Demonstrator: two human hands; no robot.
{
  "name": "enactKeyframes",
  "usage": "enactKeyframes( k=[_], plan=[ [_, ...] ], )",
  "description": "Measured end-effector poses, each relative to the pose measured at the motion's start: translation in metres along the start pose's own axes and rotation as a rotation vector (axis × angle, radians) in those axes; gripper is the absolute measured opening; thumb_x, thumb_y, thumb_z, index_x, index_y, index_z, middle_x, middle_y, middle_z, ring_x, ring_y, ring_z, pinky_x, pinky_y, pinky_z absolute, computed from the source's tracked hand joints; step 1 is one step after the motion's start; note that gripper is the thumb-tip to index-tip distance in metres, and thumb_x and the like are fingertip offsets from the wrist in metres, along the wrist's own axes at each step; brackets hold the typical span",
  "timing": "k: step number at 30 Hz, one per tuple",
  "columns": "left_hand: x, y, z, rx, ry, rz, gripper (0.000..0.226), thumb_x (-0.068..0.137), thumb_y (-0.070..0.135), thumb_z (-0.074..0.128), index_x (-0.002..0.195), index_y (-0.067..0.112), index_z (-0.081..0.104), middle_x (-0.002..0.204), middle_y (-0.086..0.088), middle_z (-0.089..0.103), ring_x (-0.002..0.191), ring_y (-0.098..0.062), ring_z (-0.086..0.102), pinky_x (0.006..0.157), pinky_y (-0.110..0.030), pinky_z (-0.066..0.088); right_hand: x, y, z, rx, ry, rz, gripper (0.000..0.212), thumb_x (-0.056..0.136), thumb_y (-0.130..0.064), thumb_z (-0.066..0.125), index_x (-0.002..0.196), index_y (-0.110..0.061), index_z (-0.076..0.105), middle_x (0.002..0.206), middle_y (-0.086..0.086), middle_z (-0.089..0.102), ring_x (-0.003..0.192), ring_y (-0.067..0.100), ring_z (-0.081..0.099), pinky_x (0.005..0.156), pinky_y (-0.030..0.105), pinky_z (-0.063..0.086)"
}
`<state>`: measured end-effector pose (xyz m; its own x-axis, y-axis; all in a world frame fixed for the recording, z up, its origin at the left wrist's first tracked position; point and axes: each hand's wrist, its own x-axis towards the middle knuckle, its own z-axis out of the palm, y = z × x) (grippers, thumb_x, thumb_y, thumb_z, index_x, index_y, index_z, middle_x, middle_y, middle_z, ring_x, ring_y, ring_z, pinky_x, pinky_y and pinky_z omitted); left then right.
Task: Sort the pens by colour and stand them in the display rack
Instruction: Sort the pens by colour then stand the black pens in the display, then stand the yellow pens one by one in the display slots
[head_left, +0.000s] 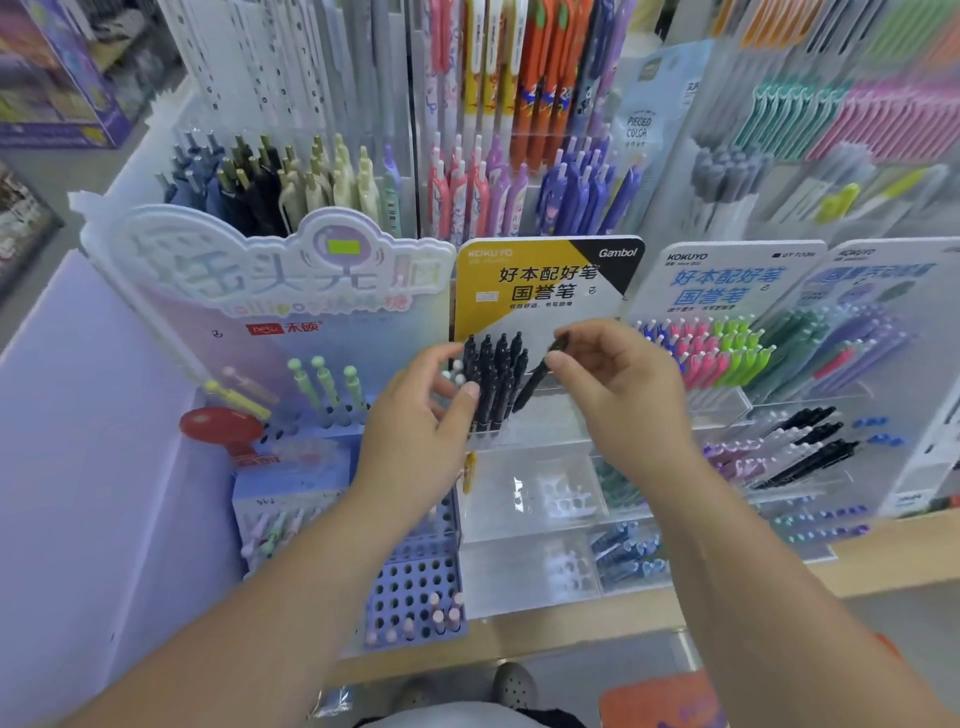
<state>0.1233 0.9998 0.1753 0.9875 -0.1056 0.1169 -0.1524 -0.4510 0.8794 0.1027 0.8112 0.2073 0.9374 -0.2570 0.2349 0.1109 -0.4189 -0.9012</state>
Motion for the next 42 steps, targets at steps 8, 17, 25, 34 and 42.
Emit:
enactKeyframes(
  k=[8,17,25,34,42],
  plan=[
    [0.008,-0.002,0.010,0.052,-0.001,-0.008,0.005,0.098,0.027,0.056,0.101,0.029,0.060,0.080,0.013,0.061,0.072,-0.004,0.061,0.067,-0.026,0.051,0.002,0.024,0.016,-0.320,-0.102,-0.129,0.014,0.087,-0.019,0.073,0.101,-0.018,0.071,0.083,-0.006,0.068,0.075,0.007,0.063,0.073,0.033,0.056],
    [0.008,-0.003,0.014,0.061,0.027,-0.004,0.006,0.097,0.026,0.057,0.094,0.031,0.059,0.080,0.012,0.063,0.075,-0.007,0.063,0.069,-0.026,0.051,0.001,0.033,0.023,-0.354,-0.125,-0.077,0.016,0.088,-0.023,0.071,0.103,-0.019,0.069,0.083,-0.009,0.068,0.075,0.004,0.062,0.070,0.024,0.054],
    [-0.029,-0.026,0.004,-0.066,-0.119,-0.147,0.007,0.094,0.030,0.062,0.096,0.035,0.058,0.088,0.007,0.066,0.078,-0.013,0.064,0.069,-0.034,0.055,-0.037,0.039,-0.013,-0.227,-0.087,0.131,0.029,0.088,-0.034,0.071,0.115,-0.026,0.064,0.094,-0.014,0.068,0.084,-0.003,0.062,0.072,0.015,0.052],
    [-0.089,-0.007,0.056,-0.102,-0.384,0.005,0.013,0.090,0.017,0.068,0.093,0.030,0.064,0.087,0.016,0.065,0.078,-0.009,0.060,0.068,-0.020,0.048,-0.167,0.070,-0.102,-0.228,0.109,0.395,0.007,0.086,-0.023,0.074,0.092,-0.022,0.071,0.082,-0.010,0.069,0.074,0.003,0.062,0.064,0.017,0.048],
    [-0.127,0.059,0.205,-0.136,-0.777,0.037,0.019,0.079,0.037,0.070,0.096,0.038,0.063,0.085,0.019,0.064,0.072,-0.008,0.054,0.071,-0.029,0.047,-0.305,0.121,-0.212,-0.229,0.355,0.633,0.010,0.085,-0.020,0.075,0.088,-0.028,0.069,0.080,-0.011,0.069,0.072,0.003,0.062,0.065,0.014,0.045]
  ],
)
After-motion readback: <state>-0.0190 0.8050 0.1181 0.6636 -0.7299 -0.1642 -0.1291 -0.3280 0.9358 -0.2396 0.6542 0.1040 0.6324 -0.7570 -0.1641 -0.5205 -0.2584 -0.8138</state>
